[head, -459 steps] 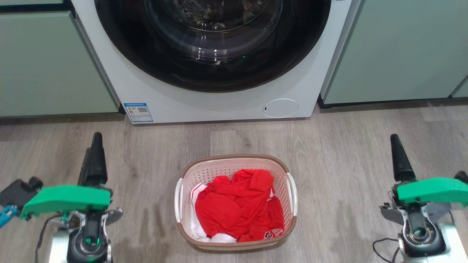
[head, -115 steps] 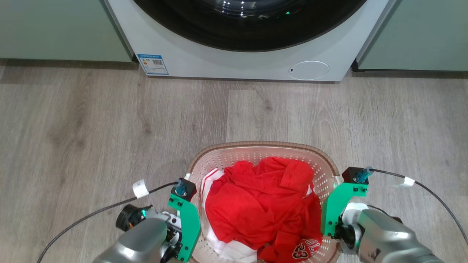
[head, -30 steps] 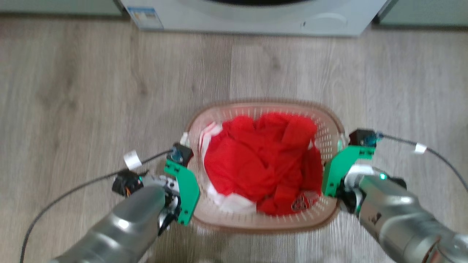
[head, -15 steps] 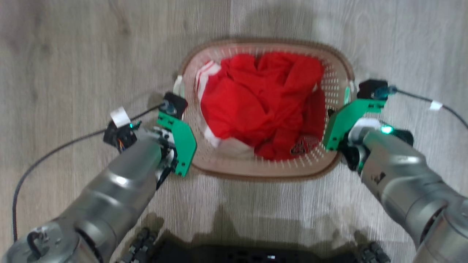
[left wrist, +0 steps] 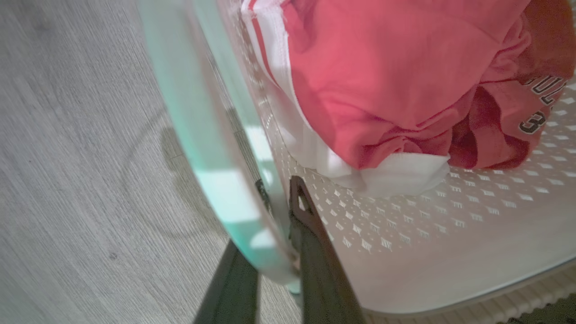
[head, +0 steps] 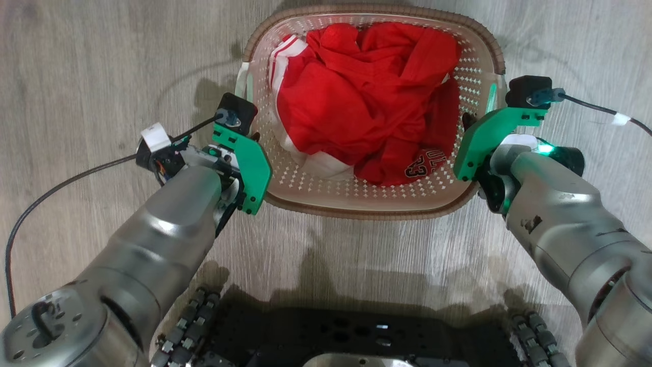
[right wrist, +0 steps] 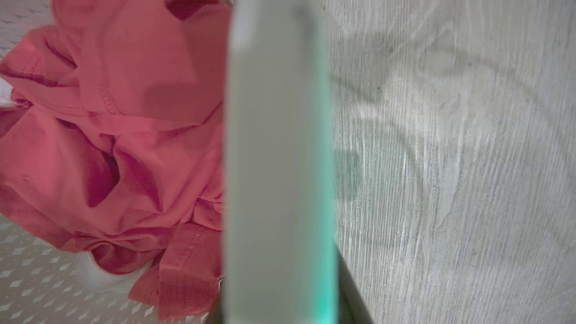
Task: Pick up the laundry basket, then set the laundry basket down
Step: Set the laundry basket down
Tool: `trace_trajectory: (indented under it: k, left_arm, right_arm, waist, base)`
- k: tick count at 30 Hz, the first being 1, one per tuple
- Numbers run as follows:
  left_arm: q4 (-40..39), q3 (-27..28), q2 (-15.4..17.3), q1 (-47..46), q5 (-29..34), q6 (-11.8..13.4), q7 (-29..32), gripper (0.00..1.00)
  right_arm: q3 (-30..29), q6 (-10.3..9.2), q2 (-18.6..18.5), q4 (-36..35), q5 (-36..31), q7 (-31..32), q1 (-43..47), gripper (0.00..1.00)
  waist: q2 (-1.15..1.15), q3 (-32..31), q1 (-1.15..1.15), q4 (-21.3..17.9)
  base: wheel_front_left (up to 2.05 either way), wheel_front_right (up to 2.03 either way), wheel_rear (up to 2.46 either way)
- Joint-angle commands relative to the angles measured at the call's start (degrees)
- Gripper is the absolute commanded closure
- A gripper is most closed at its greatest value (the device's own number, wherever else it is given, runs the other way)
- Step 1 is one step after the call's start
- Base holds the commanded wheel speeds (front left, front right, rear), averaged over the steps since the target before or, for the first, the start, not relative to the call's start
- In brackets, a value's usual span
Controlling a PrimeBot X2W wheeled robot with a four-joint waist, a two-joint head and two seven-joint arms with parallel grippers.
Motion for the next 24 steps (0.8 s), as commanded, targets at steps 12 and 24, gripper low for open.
trace_trajectory:
  k: [12,24]
  left_arm:
    - [-2.2,-1.98,-0.53,-0.77,0.75,1.86,-3.36,1.0]
    - [-1.11,-2.42,-0.53,-1.09,0.28,6.63,-2.96,0.0]
  right_arm:
    - [-2.37,0.85,2.27,-1.25,-4.41,0.53,1.76,1.0]
    - [-6.9,0.85,2.2,-1.25,-8.77,1.33,3.0,0.0]
  waist:
    - [0.0,1.74,-0.01,0.44]
    - [0.0,2.01,-0.01,0.53]
  base:
    - [0.0,0.0,0.0]
    - [0.0,0.0,0.0]
